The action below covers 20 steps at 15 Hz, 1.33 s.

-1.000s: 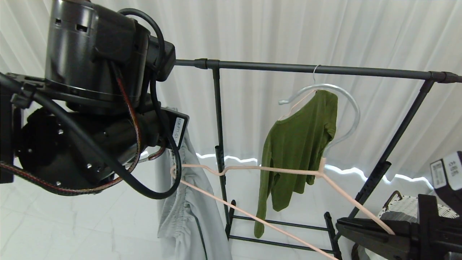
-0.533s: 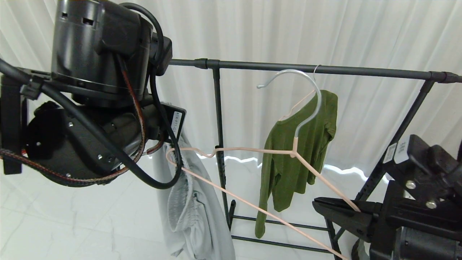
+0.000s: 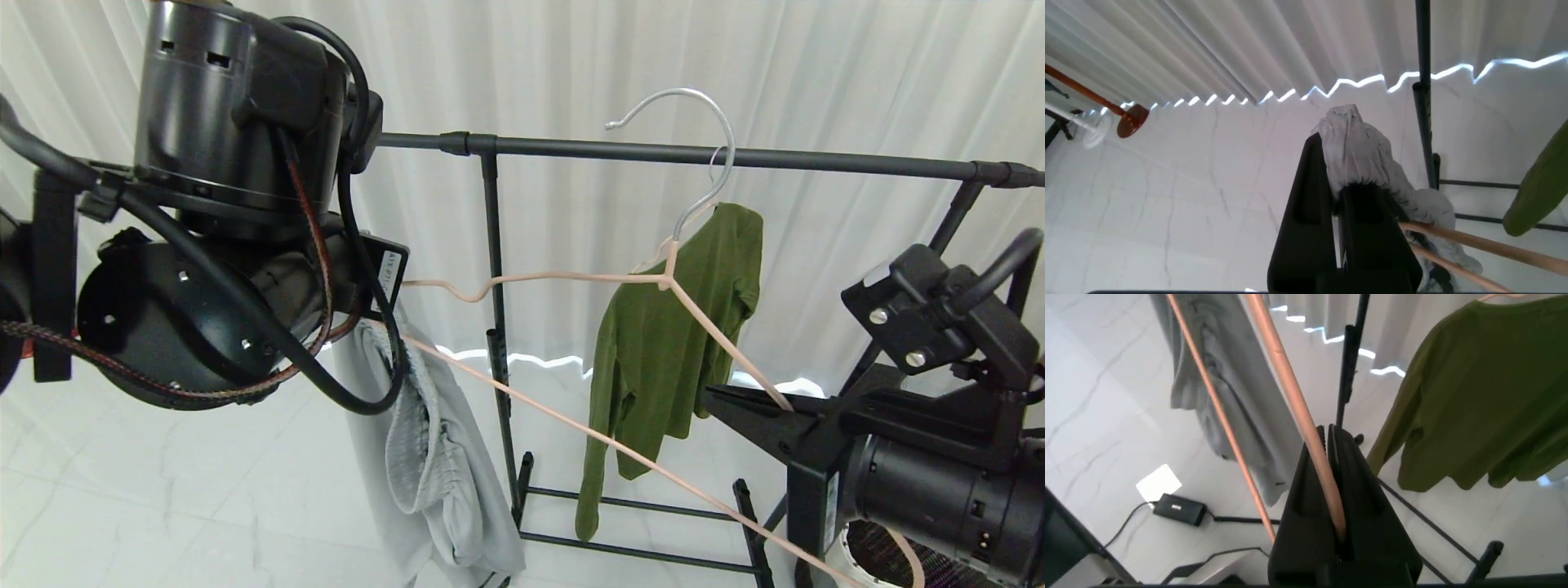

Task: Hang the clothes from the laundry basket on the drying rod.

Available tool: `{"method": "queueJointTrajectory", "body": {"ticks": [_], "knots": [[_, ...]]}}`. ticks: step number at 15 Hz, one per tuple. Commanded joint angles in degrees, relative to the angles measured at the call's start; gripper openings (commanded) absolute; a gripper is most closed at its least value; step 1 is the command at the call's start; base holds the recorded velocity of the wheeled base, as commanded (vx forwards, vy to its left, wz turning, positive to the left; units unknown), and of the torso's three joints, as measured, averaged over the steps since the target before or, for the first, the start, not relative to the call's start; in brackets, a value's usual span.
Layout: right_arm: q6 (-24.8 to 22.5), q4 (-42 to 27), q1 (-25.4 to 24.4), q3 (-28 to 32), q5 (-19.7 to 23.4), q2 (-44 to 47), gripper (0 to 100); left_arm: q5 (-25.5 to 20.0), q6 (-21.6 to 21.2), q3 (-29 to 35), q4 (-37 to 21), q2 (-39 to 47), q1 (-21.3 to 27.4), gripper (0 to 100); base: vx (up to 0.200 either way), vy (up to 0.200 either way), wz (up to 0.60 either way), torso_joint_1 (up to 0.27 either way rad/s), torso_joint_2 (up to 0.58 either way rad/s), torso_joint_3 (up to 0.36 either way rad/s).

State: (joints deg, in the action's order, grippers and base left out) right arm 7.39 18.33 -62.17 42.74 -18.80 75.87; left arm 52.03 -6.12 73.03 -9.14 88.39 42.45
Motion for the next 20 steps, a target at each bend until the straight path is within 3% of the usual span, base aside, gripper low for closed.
{"method": "queueJointTrajectory", "body": {"ticks": [1,9,13,16,20], "knots": [[0.00,0.30,0.56,0.50,-0.19,1.56,0,0.53,-0.03,0.44,0.00,0.64,0.09,0,0.000,0.000,0.00,0.000,0.00,0.000],[0.08,1.44,4.25,0.41,-1.24,2.00,0,1.67,0.06,0.62,0.00,0.73,-1.75,0,0.000,0.000,0.00,0.000,0.00,0.000],[0.08,1.62,4.78,0.77,-1.15,2.96,0,1.67,0.49,0.53,0.09,1.17,0.00,0,0.000,0.000,0.00,0.000,0.00,0.000],[0.08,6.54,4.60,1.38,-1.33,6.30,0,1.76,3.48,2.64,0.09,3.72,2.11,0,0.000,0.000,0.00,0.000,0.00,0.000],[1.40,7.15,-3.22,1.38,-1.33,7.01,0,1.94,3.92,4.49,0.09,5.12,2.29,0,0.000,0.000,0.00,0.000,0.00,0.000]]}}
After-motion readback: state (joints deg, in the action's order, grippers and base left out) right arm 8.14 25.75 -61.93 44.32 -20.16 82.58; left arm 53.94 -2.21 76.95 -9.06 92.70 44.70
